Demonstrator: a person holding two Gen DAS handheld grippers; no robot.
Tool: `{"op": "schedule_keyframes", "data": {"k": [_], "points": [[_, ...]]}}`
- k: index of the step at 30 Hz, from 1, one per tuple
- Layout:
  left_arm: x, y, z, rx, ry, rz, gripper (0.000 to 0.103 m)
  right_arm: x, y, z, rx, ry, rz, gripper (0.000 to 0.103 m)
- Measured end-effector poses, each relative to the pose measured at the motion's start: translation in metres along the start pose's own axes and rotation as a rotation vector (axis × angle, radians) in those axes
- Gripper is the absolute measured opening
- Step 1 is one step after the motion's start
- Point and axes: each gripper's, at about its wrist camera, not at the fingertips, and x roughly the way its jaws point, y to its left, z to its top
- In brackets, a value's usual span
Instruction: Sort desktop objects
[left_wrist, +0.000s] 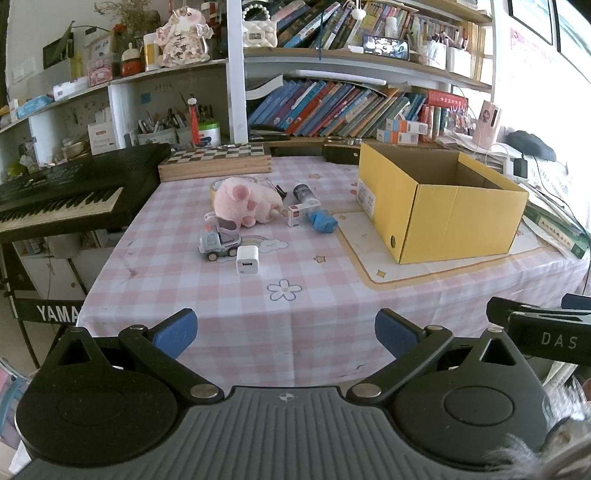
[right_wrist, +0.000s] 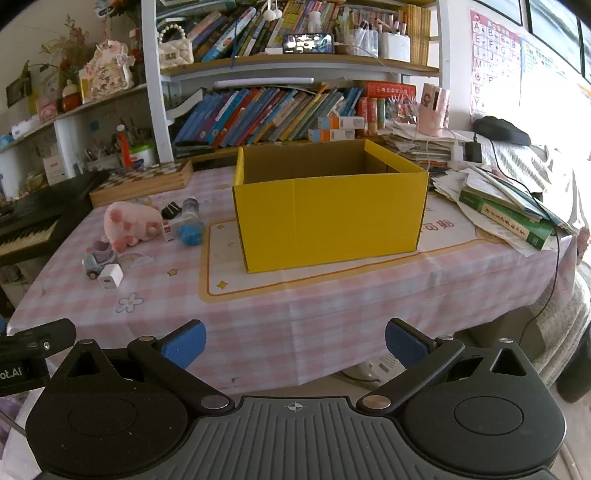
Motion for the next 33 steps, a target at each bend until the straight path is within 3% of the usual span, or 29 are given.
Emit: {"op": "schedule_keyframes", "data": {"k": [33], "points": [[0.0096,0.0042,-0.0097,-0.001,0.015,0.008,0.103,0.0052,0.002,-0.0033,-0.004,0.01,0.0,0.103]]}}
